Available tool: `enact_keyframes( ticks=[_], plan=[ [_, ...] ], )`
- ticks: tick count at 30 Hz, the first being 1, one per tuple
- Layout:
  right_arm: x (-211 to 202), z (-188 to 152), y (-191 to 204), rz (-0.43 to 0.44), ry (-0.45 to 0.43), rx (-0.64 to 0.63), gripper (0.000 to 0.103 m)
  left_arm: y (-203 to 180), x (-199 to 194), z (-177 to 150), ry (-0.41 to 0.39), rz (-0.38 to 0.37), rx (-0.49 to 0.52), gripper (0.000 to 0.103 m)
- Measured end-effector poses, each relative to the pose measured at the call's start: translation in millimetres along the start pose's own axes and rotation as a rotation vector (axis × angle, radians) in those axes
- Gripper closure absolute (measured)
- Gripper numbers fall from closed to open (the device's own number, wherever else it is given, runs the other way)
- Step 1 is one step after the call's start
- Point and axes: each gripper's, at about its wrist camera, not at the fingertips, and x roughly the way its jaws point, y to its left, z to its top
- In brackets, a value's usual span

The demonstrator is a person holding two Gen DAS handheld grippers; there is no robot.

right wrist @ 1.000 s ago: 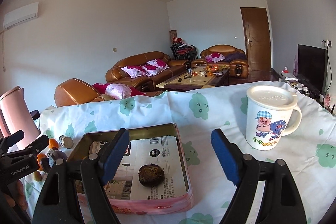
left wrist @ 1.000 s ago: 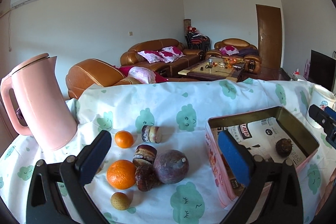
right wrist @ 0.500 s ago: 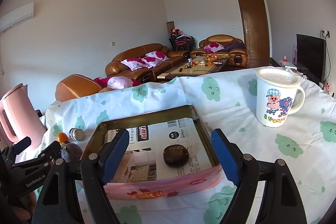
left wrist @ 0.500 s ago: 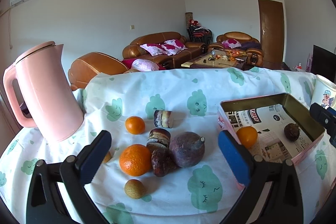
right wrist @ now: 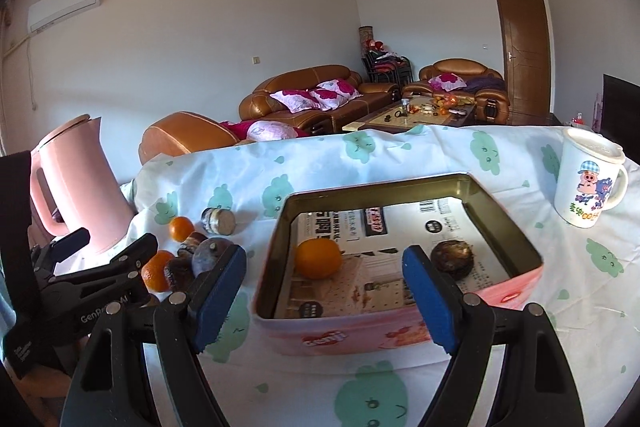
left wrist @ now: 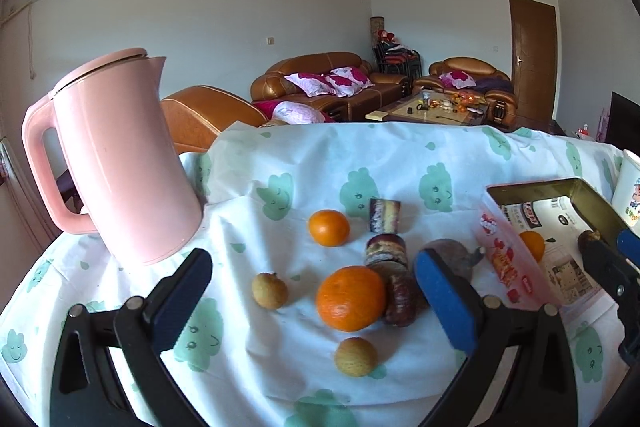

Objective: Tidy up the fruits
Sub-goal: 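Grasp a small yellow fruit with the right tool while the left tool grasps a small brown pear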

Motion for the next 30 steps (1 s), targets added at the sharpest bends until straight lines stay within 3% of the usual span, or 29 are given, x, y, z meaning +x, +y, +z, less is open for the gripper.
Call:
enact_keyframes(
  ticks=[10, 16, 18, 20, 25, 27, 30],
  plan=[
    [22, -10, 62, 0.099, 0.100, -0.102, 0.022, 96, 25, 1, 0.075, 0.140, -0.147, 0.000],
    [40, -19, 108, 0.195, 0.207, -0.185, 0.022, 116, 30, 0, 0.093, 0.157, -0.162, 0.000],
    [49, -23, 122, 0.217, 0.246, -0.204, 0.027, 119, 31, 0, 0.099, 0.155, -0.163, 0.000],
    [57, -26, 135, 0.224, 0.286, -0.228, 0.041, 122, 33, -1, 0.114, 0.153, -0.167, 0.000],
    [78, -33, 149, 0.223, 0.386, -0.240, 0.046, 114, 33, -2, 0.126, 0.148, -0.126, 0.000],
    [83, -34, 150, 0.232, 0.414, -0.241, 0.062, 109, 33, -2, 0.121, 0.142, -0.103, 0.000],
    [83, -35, 148, 0.241, 0.422, -0.241, 0.070, 103, 34, -1, 0.118, 0.106, -0.081, 0.000]
  ],
)
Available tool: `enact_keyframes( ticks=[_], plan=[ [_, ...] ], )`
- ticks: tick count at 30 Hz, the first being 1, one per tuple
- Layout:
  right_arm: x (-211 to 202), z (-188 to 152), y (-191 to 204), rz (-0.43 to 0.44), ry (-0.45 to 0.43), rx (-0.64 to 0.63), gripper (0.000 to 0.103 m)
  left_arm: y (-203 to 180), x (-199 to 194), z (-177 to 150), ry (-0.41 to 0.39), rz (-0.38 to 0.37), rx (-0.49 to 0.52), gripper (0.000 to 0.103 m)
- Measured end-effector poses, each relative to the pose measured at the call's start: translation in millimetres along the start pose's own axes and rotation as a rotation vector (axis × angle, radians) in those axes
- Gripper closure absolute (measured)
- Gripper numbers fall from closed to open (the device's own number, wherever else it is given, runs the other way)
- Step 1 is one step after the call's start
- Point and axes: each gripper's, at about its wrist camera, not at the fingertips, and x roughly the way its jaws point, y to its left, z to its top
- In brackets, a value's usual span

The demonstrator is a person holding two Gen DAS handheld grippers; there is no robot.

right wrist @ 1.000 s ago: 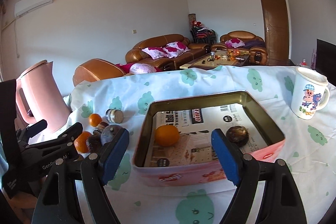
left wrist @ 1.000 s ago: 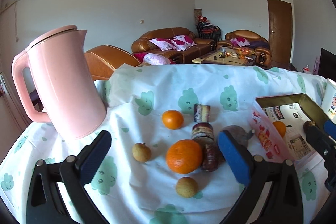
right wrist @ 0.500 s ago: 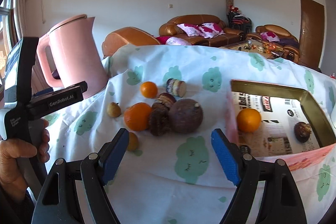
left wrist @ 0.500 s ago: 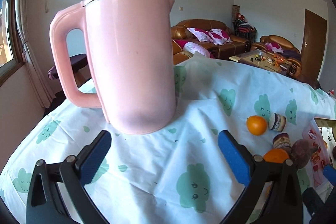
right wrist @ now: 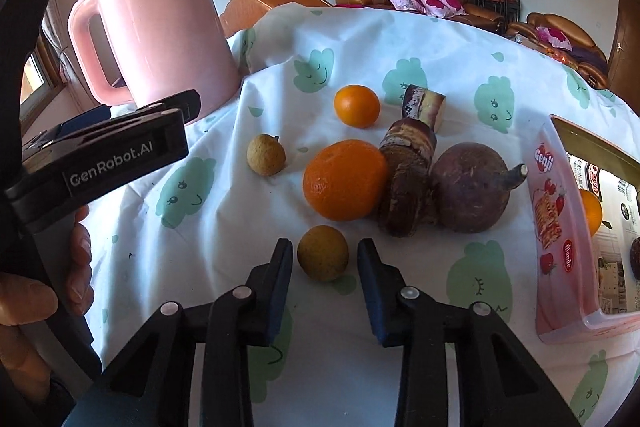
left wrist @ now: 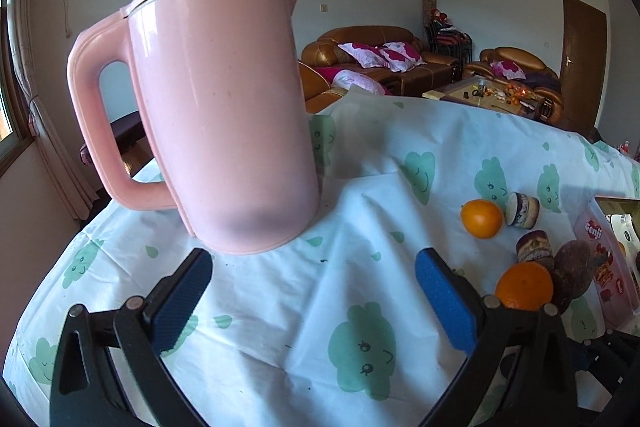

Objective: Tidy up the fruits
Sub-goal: 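Grasp a small yellow fruit with the right tool while the left tool grasps a small brown pear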

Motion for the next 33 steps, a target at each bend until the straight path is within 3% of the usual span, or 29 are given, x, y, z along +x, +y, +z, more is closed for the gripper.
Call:
enact_keyframes(
  ticks=[1, 3, 7, 12, 16, 18, 23, 27, 28, 30, 33],
  plan=[
    [-1, -1, 0, 0.006, 0.000, -0.005, 0.076, -2, 0, 0, -0.004, -0.023, 0.006, 0.000],
    [-5, -3, -3, 0.025, -0.009, 0.003, 0.076, -5, -3, -1, -0.025, -0.076, 0.015, 0.001],
    [-35, -8, -16, 0.007, -0.121, 0.007, 0.076, -22, -9, -1, -0.073, -0.148, 0.084, 0.008],
    [-69, -19, -35, -0.061, -0.236, -0.029, 0.076, -49, -6, -2, -0.047, -0.226, 0.202, 0.033],
    [-73, -18, -47, -0.071, -0.241, -0.017, 0.076, -59, 8, 0, 0.027, -0.269, 0.234, 0.040],
    [-71, -17, -52, -0.043, -0.222, 0.008, 0.076, -60, 19, 0, 0.093, -0.279, 0.227, 0.052],
    [-69, -17, -59, -0.016, -0.209, 0.040, 0.076, -54, 47, -2, 0.232, -0.344, 0.160, 0.054],
    [-68, -16, -62, 0.000, -0.202, 0.056, 0.076, -60, 45, -7, 0.228, -0.323, 0.183, 0.055],
    [-67, -16, -63, 0.000, -0.200, 0.061, 0.076, -61, 44, -7, 0.225, -0.323, 0.189, 0.057],
    [-67, -16, -65, -0.001, -0.201, 0.070, 0.076, -61, 42, -7, 0.218, -0.336, 0.195, 0.073],
    [-72, -15, -70, 0.008, -0.218, 0.095, 0.076, -61, 40, -6, 0.199, -0.297, 0.190, 0.073]
  ],
)
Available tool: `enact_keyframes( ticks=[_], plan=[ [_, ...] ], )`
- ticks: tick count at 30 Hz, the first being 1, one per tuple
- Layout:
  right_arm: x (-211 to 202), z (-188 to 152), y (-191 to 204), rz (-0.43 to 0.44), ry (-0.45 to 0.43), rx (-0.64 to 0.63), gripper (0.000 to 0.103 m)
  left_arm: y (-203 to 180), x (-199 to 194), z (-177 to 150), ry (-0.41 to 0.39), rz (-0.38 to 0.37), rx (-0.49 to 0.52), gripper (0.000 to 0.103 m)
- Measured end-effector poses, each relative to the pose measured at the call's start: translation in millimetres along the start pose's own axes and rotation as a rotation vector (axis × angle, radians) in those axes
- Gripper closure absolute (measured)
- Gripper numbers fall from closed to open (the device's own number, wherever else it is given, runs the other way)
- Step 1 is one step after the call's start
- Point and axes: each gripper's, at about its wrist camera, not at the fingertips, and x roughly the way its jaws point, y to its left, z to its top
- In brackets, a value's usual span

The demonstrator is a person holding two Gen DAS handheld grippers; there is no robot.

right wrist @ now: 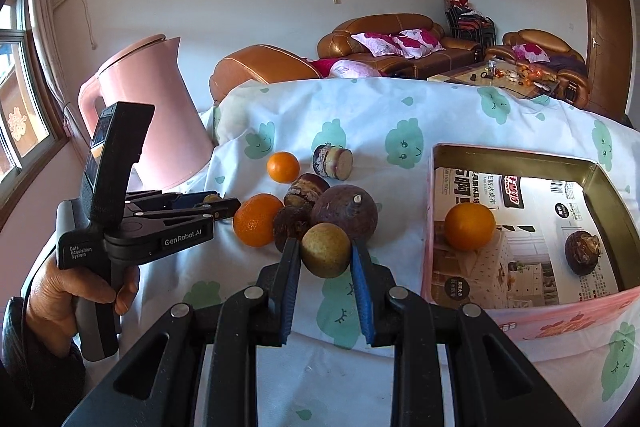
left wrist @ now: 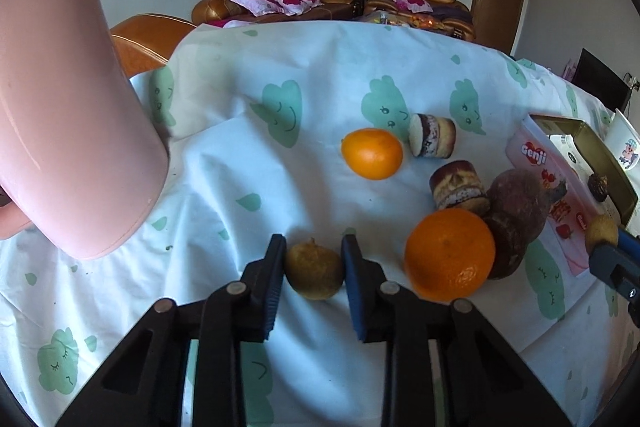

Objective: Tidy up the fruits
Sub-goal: 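Carry both fruits into the pink tin and open both tools to release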

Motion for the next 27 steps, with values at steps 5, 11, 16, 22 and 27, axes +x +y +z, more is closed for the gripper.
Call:
enact_keyframes(
  ticks=[5, 11, 16, 22, 27],
  plan=[
    [-14, 7, -10, -0.019, -0.069, 0.010, 0.076, 10, -30, -4, -0.140, 0.131, -0.051, 0.073],
    [-38, 19, -31, -0.069, -0.162, 0.019, 0.076, 9, -62, -13, -0.277, 0.086, -0.164, 0.073],
    [-50, 23, -58, -0.142, -0.207, 0.014, 0.076, -31, -78, -6, -0.349, 0.035, -0.141, 0.073],
    [-59, 27, -107, -0.221, -0.217, 0.040, 0.076, -99, -79, 10, -0.362, -0.057, -0.048, 0.073],
    [-60, 27, -148, -0.283, -0.191, 0.071, 0.076, -157, -67, 20, -0.332, -0.128, 0.019, 0.073]
  ],
)
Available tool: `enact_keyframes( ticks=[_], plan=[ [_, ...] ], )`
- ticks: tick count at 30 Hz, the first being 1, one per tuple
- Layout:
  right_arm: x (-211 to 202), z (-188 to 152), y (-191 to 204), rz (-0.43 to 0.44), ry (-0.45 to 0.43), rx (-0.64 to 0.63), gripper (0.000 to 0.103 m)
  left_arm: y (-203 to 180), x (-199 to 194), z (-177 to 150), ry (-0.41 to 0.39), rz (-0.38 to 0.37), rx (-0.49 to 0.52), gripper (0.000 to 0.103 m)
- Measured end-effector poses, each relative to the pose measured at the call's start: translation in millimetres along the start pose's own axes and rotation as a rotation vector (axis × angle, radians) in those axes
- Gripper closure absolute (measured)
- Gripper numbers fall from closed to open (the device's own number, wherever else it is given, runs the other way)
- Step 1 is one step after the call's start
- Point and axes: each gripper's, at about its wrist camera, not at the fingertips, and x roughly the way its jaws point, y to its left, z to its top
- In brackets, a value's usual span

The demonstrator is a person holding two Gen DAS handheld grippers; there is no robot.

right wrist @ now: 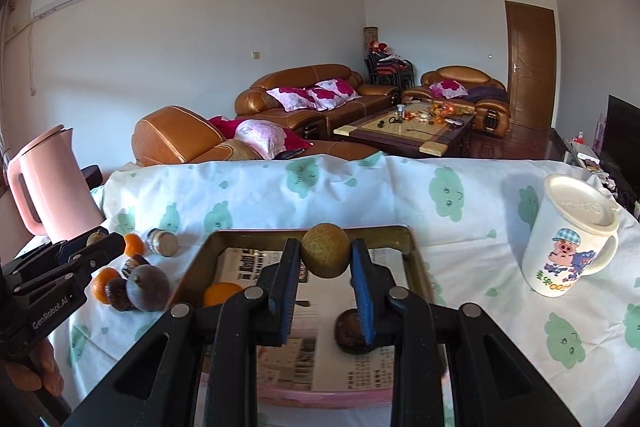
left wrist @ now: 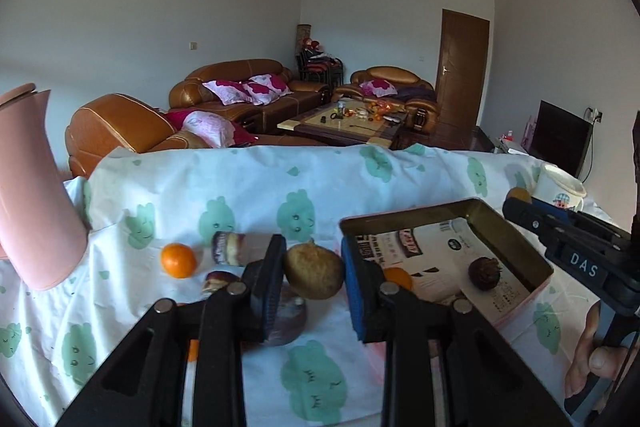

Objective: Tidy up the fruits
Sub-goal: 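Carry both fruits into the pink tin and open both tools to release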

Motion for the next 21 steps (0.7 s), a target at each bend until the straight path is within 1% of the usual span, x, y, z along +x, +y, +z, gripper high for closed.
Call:
enact_keyframes(
  ticks=[3, 5, 7, 10, 13, 16, 21],
  plan=[
    [7, 1, -20, -0.019, 0.016, 0.008, 0.076, -33, 19, 0, 0.034, -0.025, 0.045, 0.073],
    [12, 1, -29, -0.026, 0.030, 0.002, 0.076, -51, 29, -2, 0.060, -0.046, 0.057, 0.073],
    [17, 0, -34, -0.031, 0.046, -0.008, 0.076, -67, 38, -5, 0.081, -0.062, 0.062, 0.073],
    [26, -3, -39, -0.021, 0.078, -0.014, 0.076, -87, 48, -8, 0.122, -0.066, 0.088, 0.073],
    [35, -6, -39, -0.002, 0.116, -0.016, 0.076, -95, 50, -8, 0.128, -0.050, 0.106, 0.073],
    [43, -9, -38, 0.026, 0.150, -0.008, 0.076, -95, 55, -9, 0.160, -0.036, 0.108, 0.073],
    [48, -15, -33, 0.044, 0.180, -0.009, 0.075, -91, 60, -9, 0.184, -0.039, 0.082, 0.073]
  ],
)
